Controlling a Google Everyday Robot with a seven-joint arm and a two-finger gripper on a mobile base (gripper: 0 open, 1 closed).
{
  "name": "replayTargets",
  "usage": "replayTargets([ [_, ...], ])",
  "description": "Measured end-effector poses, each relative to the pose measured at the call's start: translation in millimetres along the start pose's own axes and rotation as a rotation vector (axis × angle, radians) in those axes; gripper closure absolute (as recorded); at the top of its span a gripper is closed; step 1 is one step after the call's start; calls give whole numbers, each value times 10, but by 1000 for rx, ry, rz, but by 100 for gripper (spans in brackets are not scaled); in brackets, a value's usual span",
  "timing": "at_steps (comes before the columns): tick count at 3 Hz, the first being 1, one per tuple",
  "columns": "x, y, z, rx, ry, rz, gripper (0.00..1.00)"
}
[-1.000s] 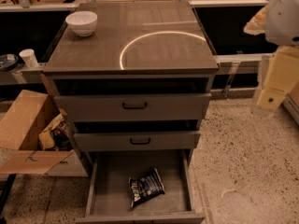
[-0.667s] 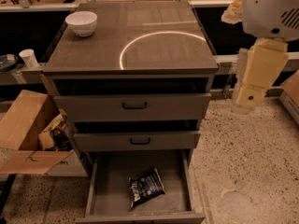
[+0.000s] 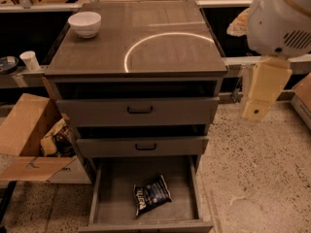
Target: Pick blue chip bag from bottom drawer and place on counter
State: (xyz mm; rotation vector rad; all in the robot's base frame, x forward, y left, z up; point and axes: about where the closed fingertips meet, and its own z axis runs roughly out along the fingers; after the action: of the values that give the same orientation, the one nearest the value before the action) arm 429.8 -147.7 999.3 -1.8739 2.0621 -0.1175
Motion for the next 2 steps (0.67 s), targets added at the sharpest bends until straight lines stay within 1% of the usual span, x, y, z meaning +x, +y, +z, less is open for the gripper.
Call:
replayTargets([
  [1,179,58,547,-32,-26,-35,0],
  [2,337,168,1183,-74,-53,-69,0],
])
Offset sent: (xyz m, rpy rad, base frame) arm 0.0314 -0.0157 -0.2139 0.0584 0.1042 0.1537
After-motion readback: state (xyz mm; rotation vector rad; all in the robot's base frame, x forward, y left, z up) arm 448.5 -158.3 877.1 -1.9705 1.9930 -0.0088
